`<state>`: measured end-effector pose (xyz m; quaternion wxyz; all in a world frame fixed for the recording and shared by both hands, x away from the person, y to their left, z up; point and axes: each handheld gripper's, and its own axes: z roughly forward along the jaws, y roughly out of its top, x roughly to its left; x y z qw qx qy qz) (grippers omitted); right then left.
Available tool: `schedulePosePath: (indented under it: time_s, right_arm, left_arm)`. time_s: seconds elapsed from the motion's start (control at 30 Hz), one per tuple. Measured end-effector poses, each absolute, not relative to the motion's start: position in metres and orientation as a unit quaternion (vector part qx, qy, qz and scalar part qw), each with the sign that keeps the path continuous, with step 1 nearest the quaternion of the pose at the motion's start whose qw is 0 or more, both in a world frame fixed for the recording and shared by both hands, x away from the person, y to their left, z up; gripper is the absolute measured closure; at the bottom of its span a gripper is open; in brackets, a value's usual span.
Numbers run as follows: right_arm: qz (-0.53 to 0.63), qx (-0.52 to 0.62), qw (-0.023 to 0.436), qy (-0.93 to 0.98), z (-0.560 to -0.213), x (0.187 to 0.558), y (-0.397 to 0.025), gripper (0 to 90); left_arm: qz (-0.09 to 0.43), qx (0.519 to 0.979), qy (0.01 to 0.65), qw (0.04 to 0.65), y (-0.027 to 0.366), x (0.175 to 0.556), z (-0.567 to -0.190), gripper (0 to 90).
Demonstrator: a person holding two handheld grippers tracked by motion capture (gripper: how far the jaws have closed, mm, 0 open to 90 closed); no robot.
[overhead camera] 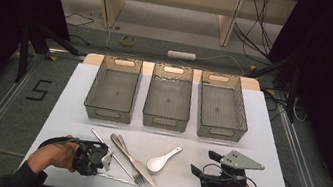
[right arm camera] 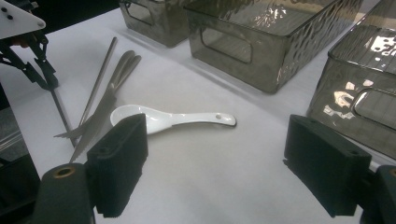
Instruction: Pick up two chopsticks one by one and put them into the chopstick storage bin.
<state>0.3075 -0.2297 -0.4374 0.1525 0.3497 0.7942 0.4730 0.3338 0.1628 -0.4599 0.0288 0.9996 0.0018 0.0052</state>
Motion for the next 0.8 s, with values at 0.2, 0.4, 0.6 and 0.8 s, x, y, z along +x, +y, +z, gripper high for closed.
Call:
schedulePosePath:
  time_s: [0.2,0.4,0.6,0.8]
  right_arm:
    - [0.47,0.35,0.153,0.796,-0.438,0.308,-0.23,22.5]
    - [0.469,0.349,0.151,0.797,-0.438,0.308,-0.229,22.5]
    - [0.469,0.349,0.15,0.797,-0.438,0.308,-0.229,22.5]
    - [0.467,0.348,0.148,0.799,-0.438,0.308,-0.229,22.5]
  left_arm:
    - [0.003,0.999,-0.015,0.035,0.164,0.333,-0.46,84.0]
    - [-0.006,0.999,-0.025,0.04,0.163,0.332,-0.459,84.9]
    - [-0.007,0.999,-0.023,0.049,0.163,0.332,-0.454,85.0]
    - [-0.018,0.997,-0.033,0.06,0.161,0.329,-0.447,85.1]
